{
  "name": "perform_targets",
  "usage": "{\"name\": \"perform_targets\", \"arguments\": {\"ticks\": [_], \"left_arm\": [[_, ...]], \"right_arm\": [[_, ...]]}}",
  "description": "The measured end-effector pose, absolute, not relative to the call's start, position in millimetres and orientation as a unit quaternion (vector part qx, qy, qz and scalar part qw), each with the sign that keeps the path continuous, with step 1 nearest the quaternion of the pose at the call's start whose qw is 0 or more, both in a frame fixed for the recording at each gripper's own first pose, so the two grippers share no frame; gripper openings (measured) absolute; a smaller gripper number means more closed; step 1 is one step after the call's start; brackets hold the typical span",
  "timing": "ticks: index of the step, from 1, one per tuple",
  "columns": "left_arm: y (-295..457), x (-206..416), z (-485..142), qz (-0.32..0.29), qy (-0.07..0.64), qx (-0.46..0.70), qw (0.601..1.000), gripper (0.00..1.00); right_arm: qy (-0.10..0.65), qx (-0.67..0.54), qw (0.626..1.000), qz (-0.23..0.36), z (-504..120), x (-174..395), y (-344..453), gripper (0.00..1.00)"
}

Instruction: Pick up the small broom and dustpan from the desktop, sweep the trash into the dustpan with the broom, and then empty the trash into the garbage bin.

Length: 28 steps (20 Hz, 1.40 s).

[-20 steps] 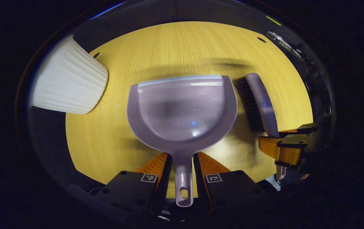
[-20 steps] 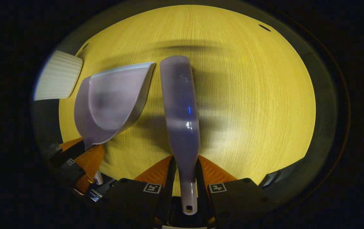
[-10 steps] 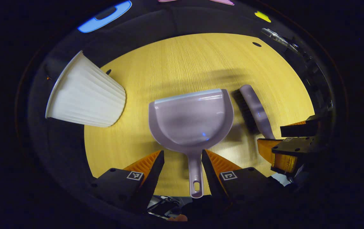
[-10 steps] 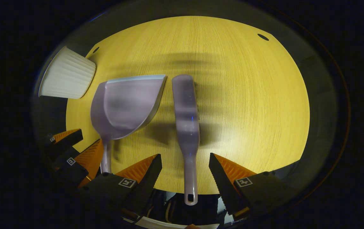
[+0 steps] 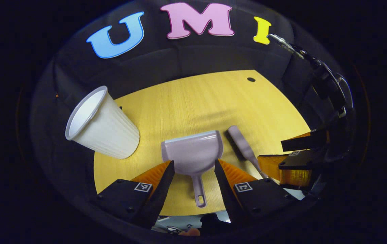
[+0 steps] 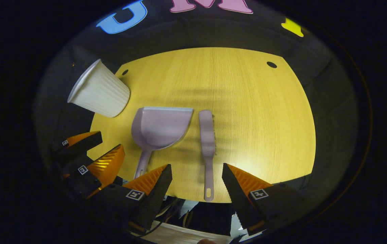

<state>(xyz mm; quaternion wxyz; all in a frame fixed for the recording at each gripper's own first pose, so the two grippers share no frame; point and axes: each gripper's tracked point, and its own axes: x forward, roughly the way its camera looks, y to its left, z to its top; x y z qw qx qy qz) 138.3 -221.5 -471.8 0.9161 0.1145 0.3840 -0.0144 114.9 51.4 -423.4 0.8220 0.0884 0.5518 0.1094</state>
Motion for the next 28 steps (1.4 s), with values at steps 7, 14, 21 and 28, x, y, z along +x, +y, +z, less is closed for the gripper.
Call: {"name": "perform_targets", "arguments": {"ticks": [7,14,21,28], "left_arm": [[-240.5,132.4,-360.4,-0.057,0.21,0.082,0.973,0.71],[-239.9,86.3,-278.6,-0.078,0.017,0.002,0.997,0.71],[-223.0,23.5,-220.7,0.074,-0.158,0.026,0.984,0.71],[-224.5,18.0,-217.9,0.073,-0.13,0.019,0.989,0.77]], "right_arm": [[0.38,0.052,0.921,0.068,-320.1,129.3,24.3,0.96],[0.074,-0.003,0.997,0.008,-211.7,130.0,-21.9,0.96],[-0.077,-0.05,0.995,0.047,-216.7,128.6,-54.7,0.95],[-0.053,0.017,0.996,0.073,-207.3,127.2,-48.8,0.95]]}}
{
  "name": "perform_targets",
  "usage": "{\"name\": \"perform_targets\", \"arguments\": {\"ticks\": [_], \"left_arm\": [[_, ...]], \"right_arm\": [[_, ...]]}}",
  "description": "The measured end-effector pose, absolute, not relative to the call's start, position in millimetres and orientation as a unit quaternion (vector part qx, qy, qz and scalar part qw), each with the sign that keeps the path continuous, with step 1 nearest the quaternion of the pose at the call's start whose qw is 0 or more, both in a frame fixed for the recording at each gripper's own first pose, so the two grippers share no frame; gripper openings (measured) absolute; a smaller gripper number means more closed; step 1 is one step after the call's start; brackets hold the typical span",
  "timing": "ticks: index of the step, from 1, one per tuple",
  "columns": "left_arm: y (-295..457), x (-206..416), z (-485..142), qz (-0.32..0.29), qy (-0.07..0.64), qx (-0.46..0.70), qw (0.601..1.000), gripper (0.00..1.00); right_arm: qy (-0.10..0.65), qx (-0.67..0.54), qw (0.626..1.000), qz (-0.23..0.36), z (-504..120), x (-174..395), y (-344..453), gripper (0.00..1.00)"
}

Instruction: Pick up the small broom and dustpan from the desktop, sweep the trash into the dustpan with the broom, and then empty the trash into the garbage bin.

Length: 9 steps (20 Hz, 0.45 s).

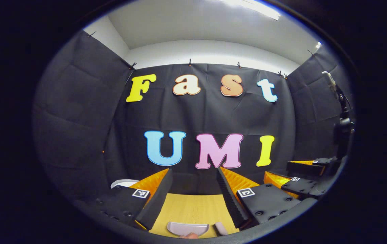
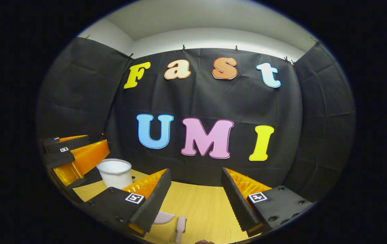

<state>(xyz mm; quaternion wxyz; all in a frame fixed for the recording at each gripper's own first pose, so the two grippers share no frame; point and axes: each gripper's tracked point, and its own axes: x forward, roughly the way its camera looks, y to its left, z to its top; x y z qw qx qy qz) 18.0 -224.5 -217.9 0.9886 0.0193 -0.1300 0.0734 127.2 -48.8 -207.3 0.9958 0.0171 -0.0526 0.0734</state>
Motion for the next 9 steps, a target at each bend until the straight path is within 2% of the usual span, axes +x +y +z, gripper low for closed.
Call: {"name": "perform_targets", "arguments": {"ticks": [4,7,9], "left_arm": [[-206.7,32.6,-228.1,0.092,-0.088,-0.034,0.991,0.77],[-175.9,21.2,-234.9,0.124,-0.094,-0.007,0.988,0.77],[-177.0,16.9,-237.5,0.122,-0.09,-0.002,0.988,0.77]], "right_arm": [[-0.053,0.018,0.994,0.092,-199.5,121.4,-38.6,0.95],[-0.065,0.003,0.993,0.099,-192.5,130.4,-16.0,0.95],[-0.066,0.002,0.992,0.106,-189.2,127.2,-10.1,0.95]]}}
